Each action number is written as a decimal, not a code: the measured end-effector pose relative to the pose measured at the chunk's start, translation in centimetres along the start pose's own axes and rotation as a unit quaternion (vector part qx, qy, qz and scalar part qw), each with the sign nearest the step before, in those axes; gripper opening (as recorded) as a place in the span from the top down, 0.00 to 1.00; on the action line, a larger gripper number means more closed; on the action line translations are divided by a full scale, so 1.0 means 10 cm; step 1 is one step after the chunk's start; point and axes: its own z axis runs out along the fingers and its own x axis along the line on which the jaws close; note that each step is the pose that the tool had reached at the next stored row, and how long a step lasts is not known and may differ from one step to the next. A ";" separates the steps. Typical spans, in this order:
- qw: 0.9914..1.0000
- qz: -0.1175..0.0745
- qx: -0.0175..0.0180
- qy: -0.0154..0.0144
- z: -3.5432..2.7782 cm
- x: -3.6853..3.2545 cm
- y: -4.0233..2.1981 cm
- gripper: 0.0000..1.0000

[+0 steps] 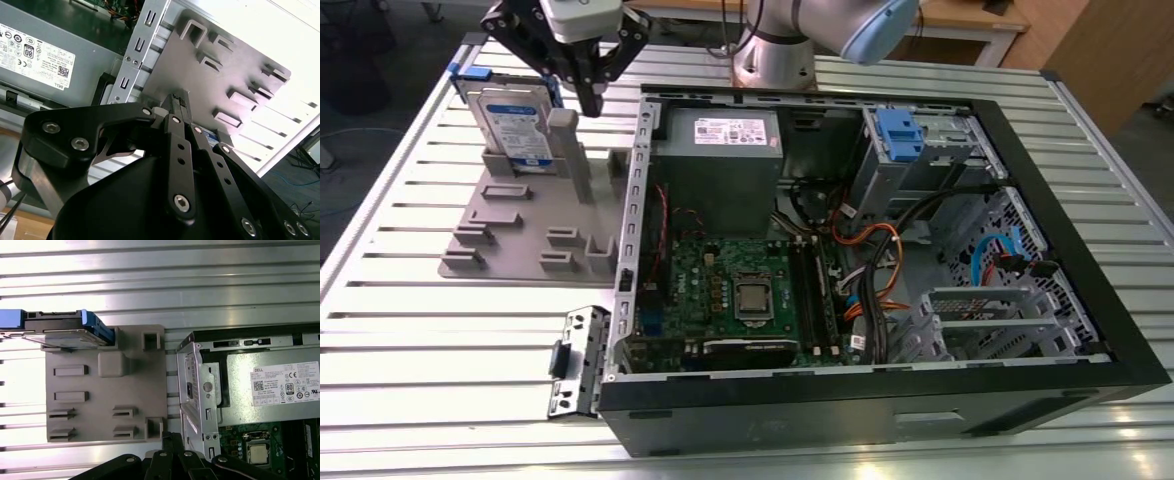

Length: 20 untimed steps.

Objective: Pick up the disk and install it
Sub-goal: 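Reach for the disk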

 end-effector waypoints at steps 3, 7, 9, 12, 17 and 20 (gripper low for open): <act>1.000 0.000 0.000 0.000 0.010 0.009 0.003 0.90; 1.000 0.000 0.000 0.000 0.032 0.038 0.034 0.90; 1.000 0.000 0.001 0.000 0.046 0.062 0.068 0.90; 1.000 0.000 0.002 0.000 0.063 0.133 0.103 0.90; 1.000 0.000 0.003 0.000 0.078 0.249 0.133 0.90; 1.000 0.000 0.003 0.000 0.083 0.323 0.136 0.90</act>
